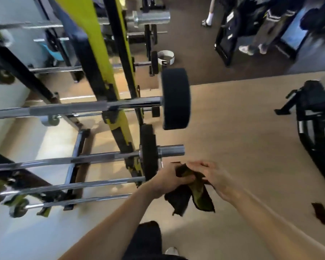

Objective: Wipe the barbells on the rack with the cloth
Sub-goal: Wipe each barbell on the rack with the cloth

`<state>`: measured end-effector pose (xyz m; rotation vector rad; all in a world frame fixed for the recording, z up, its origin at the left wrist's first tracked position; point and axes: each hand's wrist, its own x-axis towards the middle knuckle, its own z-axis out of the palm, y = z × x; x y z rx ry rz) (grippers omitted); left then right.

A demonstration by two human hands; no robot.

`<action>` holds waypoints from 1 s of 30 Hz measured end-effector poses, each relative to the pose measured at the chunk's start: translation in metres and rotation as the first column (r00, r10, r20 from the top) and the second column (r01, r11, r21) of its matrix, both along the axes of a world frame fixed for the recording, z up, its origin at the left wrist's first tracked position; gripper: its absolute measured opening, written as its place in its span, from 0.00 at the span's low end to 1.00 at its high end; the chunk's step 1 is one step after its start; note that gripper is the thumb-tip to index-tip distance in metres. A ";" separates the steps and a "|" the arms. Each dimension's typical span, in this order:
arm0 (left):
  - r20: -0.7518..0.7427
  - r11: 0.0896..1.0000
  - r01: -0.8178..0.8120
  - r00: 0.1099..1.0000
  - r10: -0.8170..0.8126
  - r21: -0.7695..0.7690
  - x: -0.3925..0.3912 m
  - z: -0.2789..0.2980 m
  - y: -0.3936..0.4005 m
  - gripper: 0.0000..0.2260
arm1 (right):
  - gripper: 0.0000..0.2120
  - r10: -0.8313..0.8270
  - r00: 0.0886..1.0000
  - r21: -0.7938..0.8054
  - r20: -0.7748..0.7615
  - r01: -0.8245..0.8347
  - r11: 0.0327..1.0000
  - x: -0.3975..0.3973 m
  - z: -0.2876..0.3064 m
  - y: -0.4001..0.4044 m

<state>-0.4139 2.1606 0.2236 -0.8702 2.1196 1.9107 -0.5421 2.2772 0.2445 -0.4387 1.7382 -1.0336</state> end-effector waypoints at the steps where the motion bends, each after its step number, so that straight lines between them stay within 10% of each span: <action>1: 0.006 1.000 0.007 1.000 -0.007 -0.019 -0.015 -0.001 0.002 0.08 | 0.16 0.006 0.999 0.011 -0.043 -0.005 1.000 -0.016 -0.003 0.003; 11: -0.003 0.973 -0.212 0.977 0.213 0.089 -0.168 -0.033 -0.013 0.23 | 0.06 0.119 0.984 0.192 -0.131 -0.093 0.977 -0.191 -0.035 -0.049; 30: 0.061 0.692 -0.693 0.696 0.715 -0.202 -0.448 -0.037 -0.136 0.05 | 0.08 0.634 0.762 0.301 -0.134 -0.578 0.758 -0.500 -0.049 -0.257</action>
